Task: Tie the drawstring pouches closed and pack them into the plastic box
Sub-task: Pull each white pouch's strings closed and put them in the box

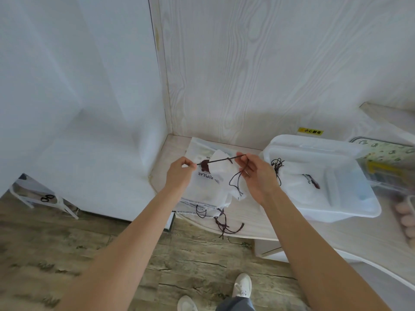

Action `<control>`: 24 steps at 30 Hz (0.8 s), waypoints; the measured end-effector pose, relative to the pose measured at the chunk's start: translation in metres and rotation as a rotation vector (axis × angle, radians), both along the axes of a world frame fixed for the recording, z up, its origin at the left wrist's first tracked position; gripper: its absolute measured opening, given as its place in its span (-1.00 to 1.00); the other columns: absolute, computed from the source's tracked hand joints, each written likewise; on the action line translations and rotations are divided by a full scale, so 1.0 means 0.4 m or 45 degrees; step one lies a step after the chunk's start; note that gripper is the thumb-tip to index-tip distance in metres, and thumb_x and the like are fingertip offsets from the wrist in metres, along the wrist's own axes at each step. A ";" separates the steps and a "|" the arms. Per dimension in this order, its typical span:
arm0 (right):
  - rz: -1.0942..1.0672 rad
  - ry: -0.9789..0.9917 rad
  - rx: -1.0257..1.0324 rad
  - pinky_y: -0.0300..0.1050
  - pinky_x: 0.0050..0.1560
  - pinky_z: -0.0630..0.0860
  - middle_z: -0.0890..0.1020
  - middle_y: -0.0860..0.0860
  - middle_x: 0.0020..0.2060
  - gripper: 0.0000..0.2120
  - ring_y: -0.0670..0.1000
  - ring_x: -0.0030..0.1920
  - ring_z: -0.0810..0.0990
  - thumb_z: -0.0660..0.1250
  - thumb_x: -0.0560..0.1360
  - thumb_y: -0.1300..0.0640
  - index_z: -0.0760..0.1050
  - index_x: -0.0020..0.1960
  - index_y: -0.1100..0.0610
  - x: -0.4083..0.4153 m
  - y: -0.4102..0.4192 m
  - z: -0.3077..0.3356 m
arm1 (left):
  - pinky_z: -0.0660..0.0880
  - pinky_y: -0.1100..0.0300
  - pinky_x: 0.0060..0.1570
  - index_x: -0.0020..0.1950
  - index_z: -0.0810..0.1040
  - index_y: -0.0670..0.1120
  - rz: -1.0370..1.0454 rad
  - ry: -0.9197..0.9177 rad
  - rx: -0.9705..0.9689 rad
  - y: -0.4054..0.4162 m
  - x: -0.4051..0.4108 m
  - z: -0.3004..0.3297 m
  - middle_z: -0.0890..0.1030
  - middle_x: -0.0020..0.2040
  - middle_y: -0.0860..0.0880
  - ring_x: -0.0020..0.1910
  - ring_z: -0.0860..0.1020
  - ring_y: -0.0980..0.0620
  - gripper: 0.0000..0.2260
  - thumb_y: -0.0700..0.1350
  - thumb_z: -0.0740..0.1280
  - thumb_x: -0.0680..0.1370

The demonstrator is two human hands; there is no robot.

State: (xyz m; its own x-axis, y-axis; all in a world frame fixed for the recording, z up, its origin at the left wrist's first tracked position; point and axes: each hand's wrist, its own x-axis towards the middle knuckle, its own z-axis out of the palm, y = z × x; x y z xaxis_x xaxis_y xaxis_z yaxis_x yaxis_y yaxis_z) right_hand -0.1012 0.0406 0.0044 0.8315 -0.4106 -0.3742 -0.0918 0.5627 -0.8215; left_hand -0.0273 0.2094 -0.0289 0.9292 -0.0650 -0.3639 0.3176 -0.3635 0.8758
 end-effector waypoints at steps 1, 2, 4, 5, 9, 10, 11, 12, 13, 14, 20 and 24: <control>0.014 -0.043 0.016 -0.24 -0.16 0.46 0.68 0.03 -0.20 -0.76 -0.05 -0.11 0.62 0.17 0.56 0.24 0.48 -0.26 0.18 0.002 -0.003 0.007 | 0.16 0.26 -0.51 -0.28 0.41 -0.02 -0.008 0.011 -0.004 0.001 -0.003 0.001 0.39 -0.38 0.01 -0.45 0.33 0.04 -0.81 -0.13 0.29 0.52; 0.030 -0.081 0.039 -0.25 -0.17 0.49 0.69 0.06 -0.19 -0.76 -0.02 -0.09 0.64 0.15 0.57 0.25 0.45 -0.26 0.21 0.003 -0.006 0.014 | 0.17 0.27 -0.52 -0.27 0.41 -0.03 -0.021 0.016 -0.003 0.002 -0.008 0.004 0.39 -0.39 0.01 -0.46 0.33 0.03 -0.82 -0.12 0.29 0.53; 0.065 -0.146 0.122 -0.26 -0.22 0.56 0.69 0.14 -0.18 -0.74 0.05 -0.08 0.66 0.11 0.57 0.28 0.42 -0.27 0.23 0.007 -0.009 0.027 | 0.20 0.27 -0.52 -0.25 0.43 -0.04 -0.087 -0.039 0.043 0.003 -0.017 0.017 0.40 -0.40 0.00 -0.47 0.33 0.02 -0.85 -0.11 0.28 0.53; 0.089 -0.171 0.148 -0.26 -0.25 0.56 0.68 0.16 -0.19 -0.74 0.07 -0.10 0.67 0.09 0.57 0.29 0.41 -0.27 0.23 0.009 -0.007 0.033 | 0.22 0.26 -0.52 -0.23 0.44 -0.05 -0.142 -0.103 0.095 0.003 -0.021 0.028 0.40 -0.42 0.01 -0.48 0.34 0.03 -0.86 -0.10 0.27 0.53; 0.218 -0.095 -0.209 -0.30 -0.37 0.47 0.66 0.07 -0.27 -0.78 -0.05 -0.25 0.64 0.13 0.58 0.24 0.46 -0.19 0.18 0.021 0.013 0.041 | 0.33 0.19 -0.47 -0.17 0.45 -0.09 -0.373 -0.400 0.177 -0.002 -0.030 0.098 0.39 -0.46 0.06 -0.50 0.33 0.08 -0.87 -0.09 0.24 0.55; 0.239 -0.050 -0.368 -0.31 -0.41 0.43 0.65 0.04 -0.30 -0.80 -0.09 -0.33 0.60 0.17 0.58 0.22 0.47 -0.19 0.16 0.023 0.019 0.037 | 0.36 0.15 -0.43 -0.18 0.45 -0.07 -0.430 -0.450 0.154 -0.004 -0.028 0.117 0.38 -0.47 0.06 -0.49 0.33 0.09 -0.88 -0.09 0.25 0.55; 0.259 -0.017 -0.513 -0.30 -0.44 0.40 0.62 0.03 -0.33 -0.81 -0.12 -0.40 0.54 0.21 0.57 0.20 0.48 -0.21 0.15 0.027 0.024 0.034 | 0.38 0.13 -0.40 -0.18 0.45 -0.06 -0.486 -0.490 0.128 -0.006 -0.025 0.136 0.38 -0.47 0.07 -0.49 0.33 0.10 -0.88 -0.09 0.25 0.55; 0.282 0.005 -0.627 -0.28 -0.46 0.37 0.60 0.01 -0.38 -0.81 -0.12 -0.45 0.48 0.26 0.55 0.18 0.50 -0.24 0.14 0.031 0.028 0.028 | 0.37 0.12 -0.38 -0.17 0.45 -0.06 -0.537 -0.520 0.107 -0.009 -0.022 0.153 0.38 -0.47 0.07 -0.48 0.34 0.10 -0.89 -0.09 0.26 0.55; 0.305 0.026 -0.711 -0.26 -0.48 0.34 0.57 0.00 -0.44 -0.81 -0.11 -0.49 0.43 0.30 0.53 0.16 0.51 -0.26 0.13 0.034 0.030 0.022 | 0.34 0.14 -0.37 -0.16 0.47 -0.07 -0.577 -0.542 0.088 -0.014 -0.017 0.168 0.39 -0.47 0.07 -0.48 0.33 0.11 -0.89 -0.09 0.26 0.55; 0.325 0.044 -0.768 -0.25 -0.50 0.32 0.53 -0.01 -0.48 -0.80 -0.10 -0.51 0.39 0.32 0.52 0.13 0.52 -0.27 0.14 0.037 0.032 0.018 | 0.31 0.19 -0.37 -0.16 0.49 -0.09 -0.599 -0.561 0.073 -0.019 -0.013 0.182 0.39 -0.48 0.07 -0.49 0.33 0.13 -0.88 -0.09 0.27 0.54; 0.500 0.006 -0.580 -0.30 -0.30 0.47 0.56 0.03 -0.32 -0.79 -0.10 -0.36 0.46 0.18 0.57 0.33 0.59 -0.01 0.23 0.032 0.031 -0.004 | 0.27 0.35 -0.45 -0.21 0.55 -0.10 -0.645 -0.485 0.067 -0.041 0.018 0.224 0.44 -0.47 0.09 -0.58 0.36 0.26 -0.83 -0.07 0.29 0.54; 0.411 0.020 -0.464 -0.25 -0.30 0.47 0.64 0.10 -0.31 -0.89 -0.06 -0.39 0.48 0.23 0.54 0.36 0.49 0.01 0.24 0.025 0.022 -0.018 | 0.31 0.37 -0.45 -0.22 0.57 -0.16 -0.585 -0.378 -0.006 -0.050 0.036 0.243 0.45 -0.51 0.07 -0.58 0.37 0.22 -0.80 -0.08 0.30 0.53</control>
State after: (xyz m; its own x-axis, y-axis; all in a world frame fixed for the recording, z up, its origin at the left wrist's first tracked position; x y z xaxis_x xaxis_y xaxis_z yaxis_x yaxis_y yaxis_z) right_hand -0.0911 0.0495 -0.0028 0.9334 -0.2390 -0.2677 -0.2284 0.1797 -0.9568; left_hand -0.0131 0.1894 0.0684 0.8676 -0.4893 -0.0891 -0.1338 -0.4022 0.9057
